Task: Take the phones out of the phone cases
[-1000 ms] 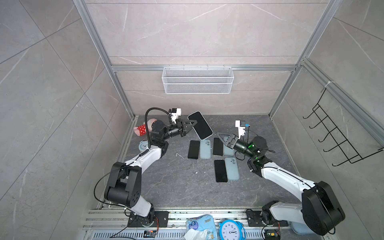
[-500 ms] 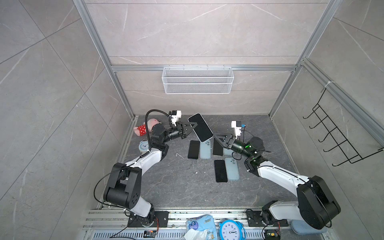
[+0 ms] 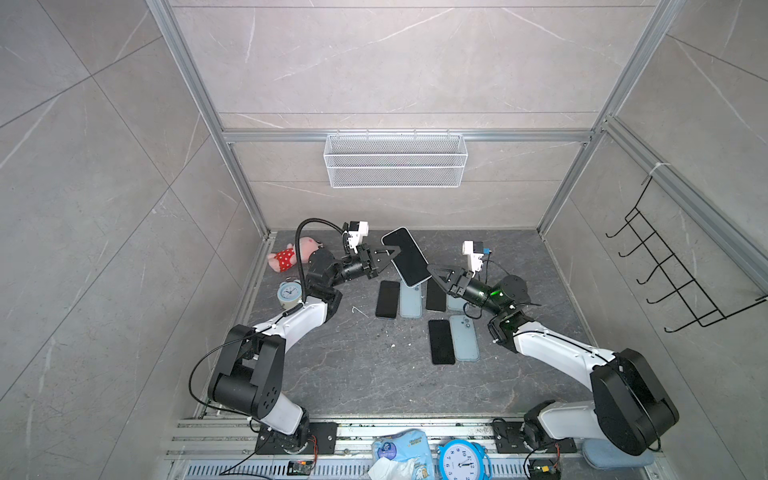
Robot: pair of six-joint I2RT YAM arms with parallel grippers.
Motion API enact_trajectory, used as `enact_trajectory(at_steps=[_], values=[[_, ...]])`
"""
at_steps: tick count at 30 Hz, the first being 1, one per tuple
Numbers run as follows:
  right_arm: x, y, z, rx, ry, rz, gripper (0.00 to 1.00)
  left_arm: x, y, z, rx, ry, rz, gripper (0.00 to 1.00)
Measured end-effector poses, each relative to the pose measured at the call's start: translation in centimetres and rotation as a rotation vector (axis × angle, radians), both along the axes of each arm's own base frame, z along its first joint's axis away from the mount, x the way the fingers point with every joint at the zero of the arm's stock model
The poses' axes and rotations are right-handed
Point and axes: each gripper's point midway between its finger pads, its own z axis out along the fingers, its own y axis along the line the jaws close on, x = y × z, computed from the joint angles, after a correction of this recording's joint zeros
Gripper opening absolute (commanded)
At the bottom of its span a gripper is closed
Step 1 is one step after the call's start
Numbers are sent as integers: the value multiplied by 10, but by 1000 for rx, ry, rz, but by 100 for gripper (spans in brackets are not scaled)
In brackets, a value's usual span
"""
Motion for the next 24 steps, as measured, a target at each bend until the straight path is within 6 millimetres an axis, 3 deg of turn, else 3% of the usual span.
enact_trajectory(at_steps=[5,10,14,19,24], values=[[4,-2,7,55,35,-6,5,7,-2,0,-43,-11,9,0],[28,-1,33,147,70,-22,3,24,-2,14,-146,-27,56,0],[47,0,66,244,49,-23,0,32,3,45,-233,-81,120,0],[54,-3,116,370,-33,-2,0,32,5,92,-339,-162,163,0],[56,-6,143,451,-74,19,0,32,3,120,-396,-205,176,0]])
